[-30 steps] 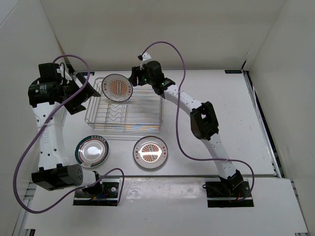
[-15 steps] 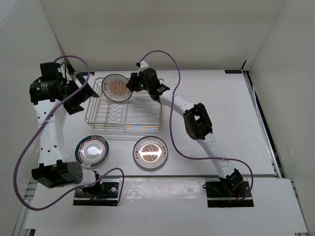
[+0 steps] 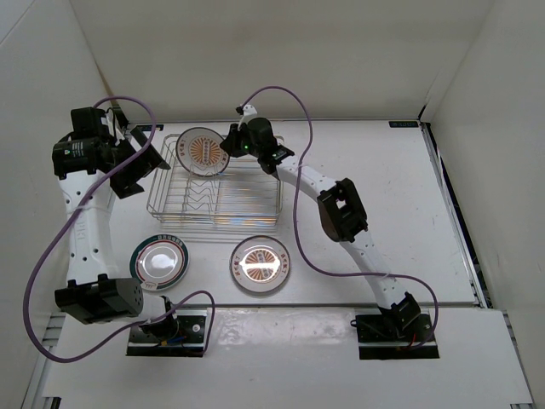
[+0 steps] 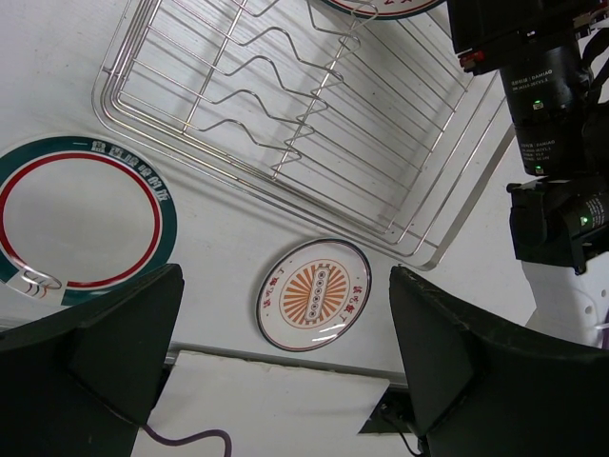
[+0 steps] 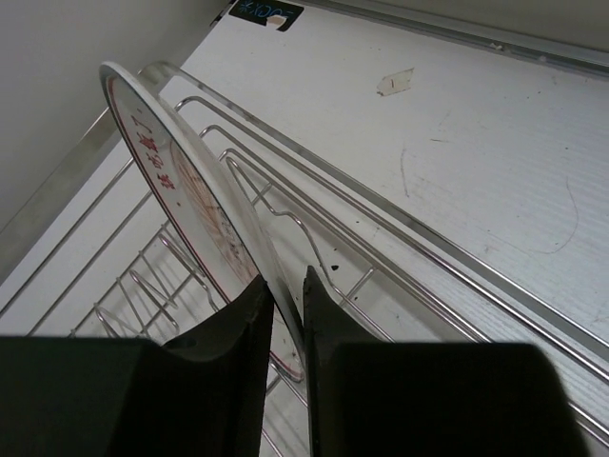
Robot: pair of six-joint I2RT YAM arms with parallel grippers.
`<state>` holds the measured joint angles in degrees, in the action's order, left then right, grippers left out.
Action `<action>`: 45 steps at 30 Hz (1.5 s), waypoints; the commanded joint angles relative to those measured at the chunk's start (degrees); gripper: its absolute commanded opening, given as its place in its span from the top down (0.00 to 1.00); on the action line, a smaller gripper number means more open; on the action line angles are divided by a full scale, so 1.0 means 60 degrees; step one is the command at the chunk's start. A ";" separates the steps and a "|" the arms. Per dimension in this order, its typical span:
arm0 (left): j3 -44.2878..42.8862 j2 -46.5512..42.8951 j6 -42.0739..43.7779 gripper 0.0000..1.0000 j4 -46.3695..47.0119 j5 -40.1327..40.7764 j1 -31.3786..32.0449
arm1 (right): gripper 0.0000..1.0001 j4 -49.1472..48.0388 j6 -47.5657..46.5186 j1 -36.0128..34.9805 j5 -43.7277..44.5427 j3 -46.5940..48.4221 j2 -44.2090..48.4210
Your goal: Unload the plates from the dish rack
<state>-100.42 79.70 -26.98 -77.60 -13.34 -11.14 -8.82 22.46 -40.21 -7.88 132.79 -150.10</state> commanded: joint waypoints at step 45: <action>-0.0020 -0.0247 -0.0674 0.01 -0.4454 -0.1467 0.0025 | 1.00 0.1455 0.0520 0.0153 -0.0456 -0.8044 1.0606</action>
<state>-97.58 79.55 -30.85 -77.80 -20.43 -11.14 -0.14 20.73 -39.57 -4.58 94.35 -95.37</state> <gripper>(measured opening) 0.992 0.044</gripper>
